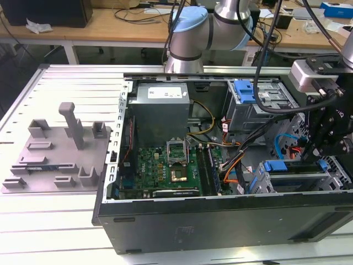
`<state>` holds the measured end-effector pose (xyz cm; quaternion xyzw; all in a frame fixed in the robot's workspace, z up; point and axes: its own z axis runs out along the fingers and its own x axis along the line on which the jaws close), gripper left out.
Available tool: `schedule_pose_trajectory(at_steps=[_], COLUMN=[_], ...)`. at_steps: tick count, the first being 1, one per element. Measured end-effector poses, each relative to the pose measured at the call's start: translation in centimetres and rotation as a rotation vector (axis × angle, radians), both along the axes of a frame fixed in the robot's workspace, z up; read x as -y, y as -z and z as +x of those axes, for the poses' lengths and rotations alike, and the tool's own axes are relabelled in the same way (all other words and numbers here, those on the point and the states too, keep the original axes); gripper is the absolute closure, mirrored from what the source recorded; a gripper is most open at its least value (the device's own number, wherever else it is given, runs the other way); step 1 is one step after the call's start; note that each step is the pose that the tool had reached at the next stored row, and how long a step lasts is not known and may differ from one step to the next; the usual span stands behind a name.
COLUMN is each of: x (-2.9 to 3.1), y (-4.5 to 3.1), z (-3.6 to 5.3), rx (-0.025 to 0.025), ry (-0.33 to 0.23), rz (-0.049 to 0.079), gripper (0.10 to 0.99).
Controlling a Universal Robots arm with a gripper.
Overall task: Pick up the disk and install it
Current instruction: 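Insert the first disk wire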
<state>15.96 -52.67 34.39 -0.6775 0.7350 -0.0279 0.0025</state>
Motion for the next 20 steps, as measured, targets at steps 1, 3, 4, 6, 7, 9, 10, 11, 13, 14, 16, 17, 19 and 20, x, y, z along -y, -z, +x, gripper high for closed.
schedule_pose_trajectory(at_steps=[1, 3, 4, 6, 7, 9, 10, 11, 13, 14, 16, 17, 19, 20], x=[0.0, 0.0, 0.0, 0.0, 0.0, 0.0, 0.0, 0.0, 0.0, 0.0, 0.0, 0.0, 0.0, 0.0], y=[0.01, 0.03, 0.03, -0.03, -0.12, -0.3, -0.32, -0.32, -0.34, -0.33, -0.33, -0.33, -0.33, -0.33], z=[0.0, 0.01, 0.01, 0.01, 0.01, 0.01, 0.01, 0.01, 0.01, 0.01, 0.01, 0.01, 0.01, 0.0], rx=[0.0, 0.0001, 0.0, 0.0, 0.0, 0.0, 0.0, 0.0, 0.0, 0.0, 0.0, 0.0, 0.0, 0.0001], ry=[0.0, 0.0, 0.0, 0.0, 0.0, 0.0, 0.0, 0.0, 0.0, 0.0, -0.004, -0.008, -0.017, -0.02], rz=[0.0, 0.0, 0.0, 0.001, 0.001, 0.0, 0.0, 0.0, 0.0, 0.0, 0.0, 0.0, 0.0, 0.0], gripper=[0.925, 0.925, 0.925, 0.925, 0.925, 0.925, 0.925, 0.925, 0.925, 0.925, 0.925, 0.925, 0.925, 0.925])
